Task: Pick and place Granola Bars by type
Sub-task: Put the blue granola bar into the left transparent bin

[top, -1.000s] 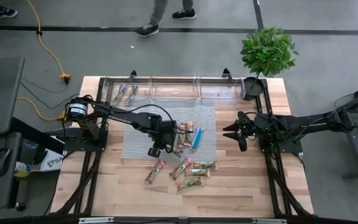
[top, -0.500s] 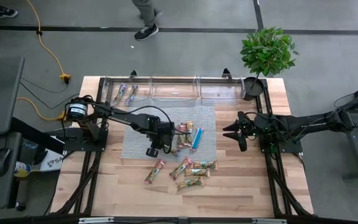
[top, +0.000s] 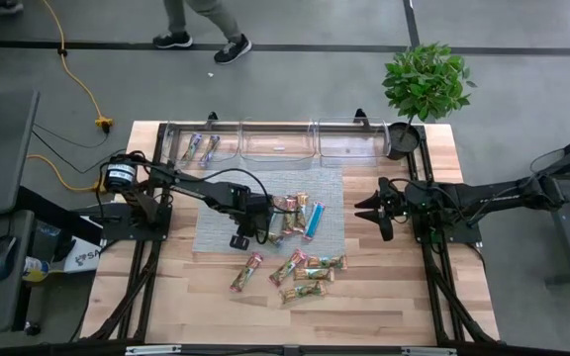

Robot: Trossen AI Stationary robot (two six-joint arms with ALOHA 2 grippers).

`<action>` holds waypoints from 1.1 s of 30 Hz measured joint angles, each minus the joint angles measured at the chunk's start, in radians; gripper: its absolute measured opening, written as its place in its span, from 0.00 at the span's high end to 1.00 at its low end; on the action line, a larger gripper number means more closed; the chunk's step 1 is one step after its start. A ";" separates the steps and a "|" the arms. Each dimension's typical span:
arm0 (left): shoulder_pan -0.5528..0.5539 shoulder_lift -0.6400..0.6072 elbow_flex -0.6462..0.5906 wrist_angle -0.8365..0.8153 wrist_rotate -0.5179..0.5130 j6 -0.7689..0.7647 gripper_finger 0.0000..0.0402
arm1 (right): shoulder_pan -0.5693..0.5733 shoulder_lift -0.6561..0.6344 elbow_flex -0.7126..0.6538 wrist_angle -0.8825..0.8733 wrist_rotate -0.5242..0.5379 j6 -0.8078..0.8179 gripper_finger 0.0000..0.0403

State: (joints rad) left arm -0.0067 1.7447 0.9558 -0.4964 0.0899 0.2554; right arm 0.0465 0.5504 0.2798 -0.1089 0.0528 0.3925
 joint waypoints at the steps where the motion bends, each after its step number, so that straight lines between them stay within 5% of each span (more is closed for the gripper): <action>1: 0.000 0.001 0.000 -0.003 -0.001 -0.006 0.76 | 0.000 0.000 0.000 0.000 0.000 0.000 0.69; 33: 0.000 0.004 -0.001 -0.131 -0.052 -0.130 0.61 | 0.000 0.000 0.000 -0.008 0.000 0.001 0.69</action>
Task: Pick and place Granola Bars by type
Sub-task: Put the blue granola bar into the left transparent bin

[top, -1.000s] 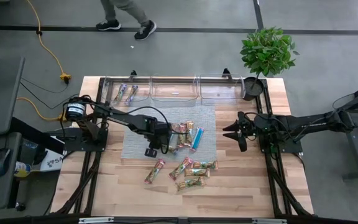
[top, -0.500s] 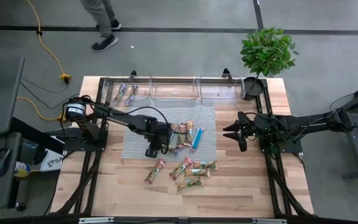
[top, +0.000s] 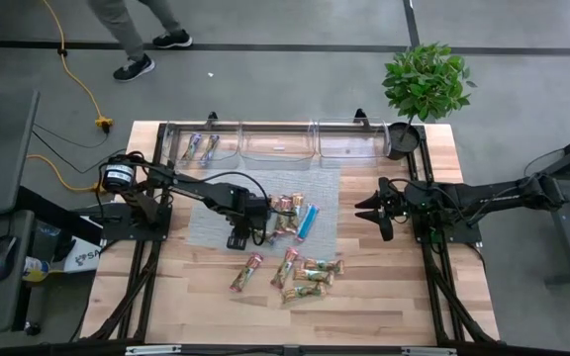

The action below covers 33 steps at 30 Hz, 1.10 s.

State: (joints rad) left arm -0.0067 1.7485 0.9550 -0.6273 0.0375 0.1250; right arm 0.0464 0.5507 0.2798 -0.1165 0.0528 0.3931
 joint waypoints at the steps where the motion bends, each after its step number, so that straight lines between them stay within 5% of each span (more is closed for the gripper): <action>1: 0.000 0.000 0.000 -0.003 -0.001 0.001 0.61 | 0.000 0.000 0.000 0.000 0.000 0.000 0.69; 8: 0.000 0.000 -0.001 -0.001 -0.004 -0.036 0.65 | 0.000 0.000 0.000 0.000 0.000 0.000 0.69; 18: 0.002 0.005 0.069 -0.070 0.068 -0.056 0.94 | 0.000 0.000 0.000 -0.001 0.000 0.000 0.69; 26: 0.001 0.008 0.292 -0.357 0.097 -0.049 0.92 | 0.000 0.000 0.000 -0.028 0.000 0.000 0.69; 29: 0.000 0.005 0.405 -0.392 0.040 -0.035 0.92 | 0.000 0.000 0.000 -0.030 0.000 0.000 0.69; 33: 0.018 0.003 0.518 -0.420 -0.185 -0.045 0.93 | 0.000 0.000 0.000 -0.030 0.000 0.000 0.69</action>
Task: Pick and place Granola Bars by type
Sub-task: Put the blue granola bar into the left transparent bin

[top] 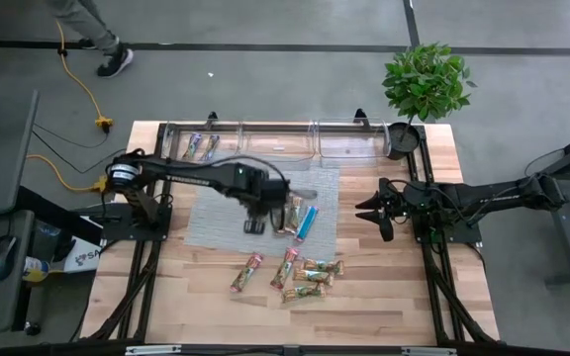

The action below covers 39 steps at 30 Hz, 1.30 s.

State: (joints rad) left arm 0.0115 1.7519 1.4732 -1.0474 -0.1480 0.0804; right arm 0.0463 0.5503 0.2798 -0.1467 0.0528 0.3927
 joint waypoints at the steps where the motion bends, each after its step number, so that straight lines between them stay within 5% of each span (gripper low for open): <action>1: 0.016 -0.001 0.020 -0.001 -0.064 -0.018 0.93 | 0.000 0.000 0.000 0.000 0.000 0.000 0.69; 5: 0.112 -0.004 0.060 -0.014 -0.193 -0.144 0.93 | 0.000 0.000 0.000 0.000 0.000 0.000 0.69; 17: 0.554 -0.089 0.047 -0.089 -0.296 -0.381 0.93 | 0.000 0.000 0.000 -0.008 0.000 0.000 0.69; 23: 0.786 -0.100 0.044 -0.133 -0.106 -0.536 0.93 | 0.000 0.000 0.000 -0.008 0.010 0.000 0.69; 28: 0.864 -0.100 -0.038 -0.124 0.053 -0.568 0.93 | 0.000 0.000 0.000 -0.008 0.027 -0.008 0.69; 39: 0.868 -0.099 -0.288 0.023 0.065 -0.585 0.92 | 0.000 0.000 0.000 -0.007 0.050 -0.011 0.69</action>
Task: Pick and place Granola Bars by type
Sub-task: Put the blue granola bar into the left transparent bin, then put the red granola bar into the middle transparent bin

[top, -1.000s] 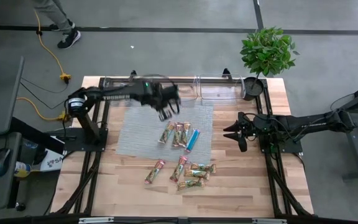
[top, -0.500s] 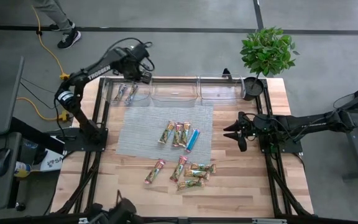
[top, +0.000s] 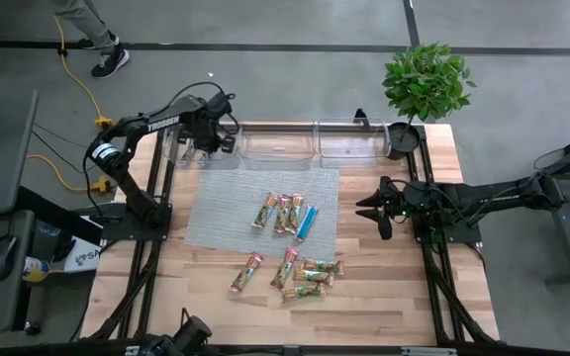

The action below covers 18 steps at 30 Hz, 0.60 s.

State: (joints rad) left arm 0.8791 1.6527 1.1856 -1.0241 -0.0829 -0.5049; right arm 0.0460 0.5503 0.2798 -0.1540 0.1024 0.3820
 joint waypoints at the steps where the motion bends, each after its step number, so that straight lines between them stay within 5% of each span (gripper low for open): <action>1: 0.000 0.000 -0.014 0.014 -0.002 0.000 0.91 | 0.000 0.000 0.000 0.000 0.000 0.000 0.69; 11: -0.002 0.000 -0.039 0.085 0.005 0.053 0.66 | 0.000 0.000 0.000 0.000 0.000 0.003 0.69; 18: -0.002 -0.025 -0.039 0.175 0.211 0.164 0.56 | 0.000 0.000 0.000 0.000 0.000 0.003 0.69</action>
State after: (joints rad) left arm 0.8768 1.6282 1.1461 -0.8493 0.1285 -0.3405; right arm 0.0460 0.5504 0.2798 -0.1539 0.1020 0.3851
